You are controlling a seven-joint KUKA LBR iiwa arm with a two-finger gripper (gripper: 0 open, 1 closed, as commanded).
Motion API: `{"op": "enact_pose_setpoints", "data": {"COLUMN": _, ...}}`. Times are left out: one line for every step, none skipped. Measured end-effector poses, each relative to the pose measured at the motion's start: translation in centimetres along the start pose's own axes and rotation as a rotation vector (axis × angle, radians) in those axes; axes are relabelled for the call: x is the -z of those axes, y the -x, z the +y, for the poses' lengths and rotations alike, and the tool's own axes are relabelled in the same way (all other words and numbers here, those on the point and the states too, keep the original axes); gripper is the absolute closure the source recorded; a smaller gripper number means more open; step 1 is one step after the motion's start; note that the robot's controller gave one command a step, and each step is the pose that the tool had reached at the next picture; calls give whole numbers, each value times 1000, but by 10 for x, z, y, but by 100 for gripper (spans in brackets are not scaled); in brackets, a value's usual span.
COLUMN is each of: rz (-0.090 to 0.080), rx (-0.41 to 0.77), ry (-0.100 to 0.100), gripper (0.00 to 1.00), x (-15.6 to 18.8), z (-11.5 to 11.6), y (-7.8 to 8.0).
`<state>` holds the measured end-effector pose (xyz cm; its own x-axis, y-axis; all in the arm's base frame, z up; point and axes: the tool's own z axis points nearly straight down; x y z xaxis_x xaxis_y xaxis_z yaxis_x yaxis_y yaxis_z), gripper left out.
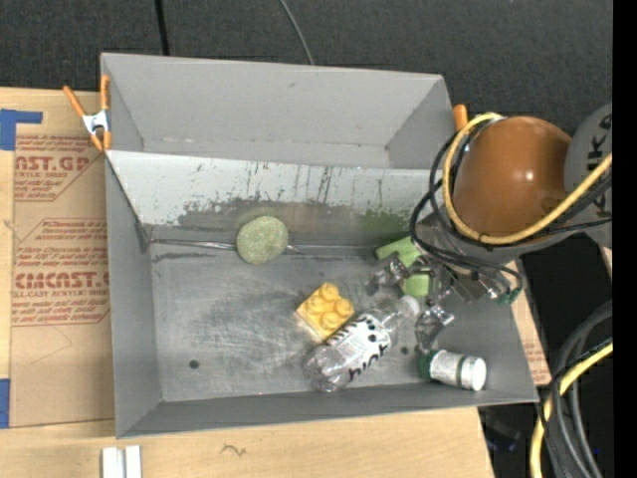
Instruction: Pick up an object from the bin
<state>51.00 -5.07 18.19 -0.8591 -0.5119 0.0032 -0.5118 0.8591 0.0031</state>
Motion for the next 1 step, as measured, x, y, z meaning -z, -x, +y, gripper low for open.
{"op": "enact_pose_setpoints", "data": {"rz": -10, "rx": 250, "ry": -10, "gripper": 0, "x": -37, "z": -7, "y": -4}}
